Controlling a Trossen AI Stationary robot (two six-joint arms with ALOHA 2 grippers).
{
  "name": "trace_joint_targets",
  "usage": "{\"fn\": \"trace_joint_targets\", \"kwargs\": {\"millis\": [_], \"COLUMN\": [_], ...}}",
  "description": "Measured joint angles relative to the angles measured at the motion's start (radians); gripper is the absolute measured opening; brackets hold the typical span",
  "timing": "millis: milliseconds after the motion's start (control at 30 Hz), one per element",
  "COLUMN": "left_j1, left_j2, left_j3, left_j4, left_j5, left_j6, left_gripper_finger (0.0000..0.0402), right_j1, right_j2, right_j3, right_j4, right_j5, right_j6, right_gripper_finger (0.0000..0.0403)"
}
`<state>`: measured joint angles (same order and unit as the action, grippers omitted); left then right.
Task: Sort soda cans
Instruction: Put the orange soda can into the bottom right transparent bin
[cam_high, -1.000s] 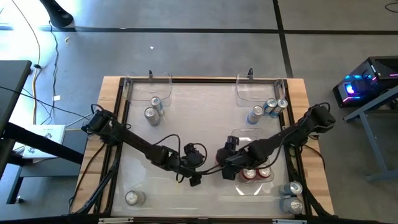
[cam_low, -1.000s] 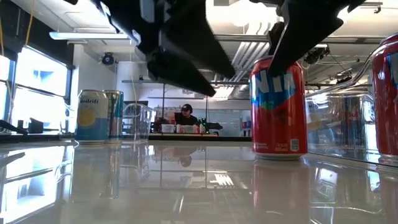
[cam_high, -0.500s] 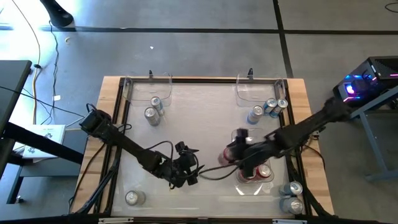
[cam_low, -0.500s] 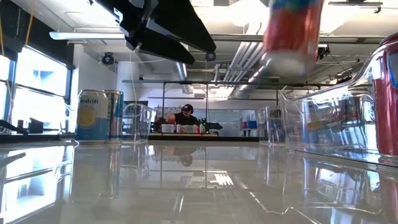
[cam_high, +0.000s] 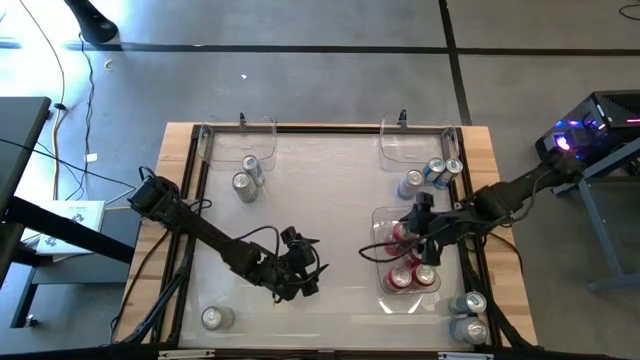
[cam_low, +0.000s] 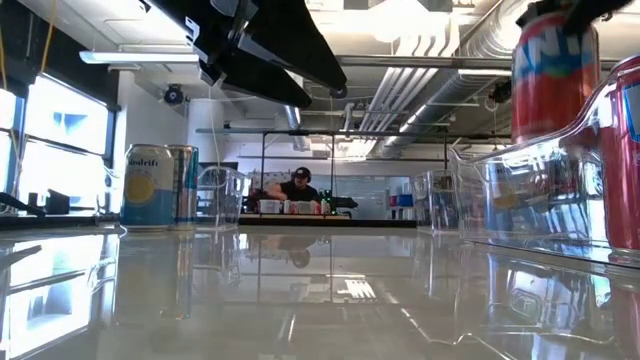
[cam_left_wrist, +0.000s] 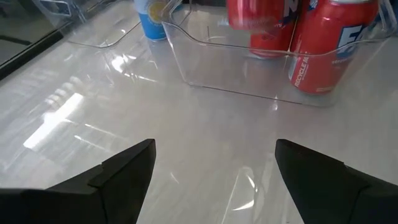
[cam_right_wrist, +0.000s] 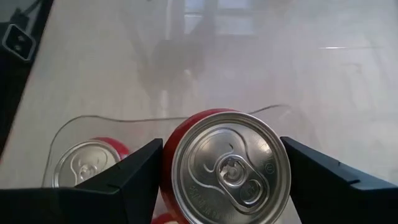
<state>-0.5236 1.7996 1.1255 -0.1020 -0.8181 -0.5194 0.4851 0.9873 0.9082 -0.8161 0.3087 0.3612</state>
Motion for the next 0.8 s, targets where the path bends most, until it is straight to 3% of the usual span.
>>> {"fn": "trace_joint_targets", "kwargs": {"millis": [133,400,800], "left_j1": [0.01,0.046,0.054], "left_j2": [0.0,0.0,0.0], "left_j3": [0.0,0.0,0.0], "left_j4": [0.002,0.028,0.028], "left_j5": [0.0,0.05,0.076], "left_j6": [-0.003,-0.002,0.0], "left_gripper_finger": [0.0323,0.0323,0.0323], "right_j1": [-0.017,-0.049,-0.055], "right_j2": [-0.002,0.061,0.157], "right_j3": [-0.092,-0.14,-0.137], "right_j4": [0.112,0.147,0.158], "right_j5": [-0.062,-0.183,-0.201], "right_j6": [-0.015,-0.055,-0.049], "right_gripper_finger": [0.0274,0.0274,0.0317]}}
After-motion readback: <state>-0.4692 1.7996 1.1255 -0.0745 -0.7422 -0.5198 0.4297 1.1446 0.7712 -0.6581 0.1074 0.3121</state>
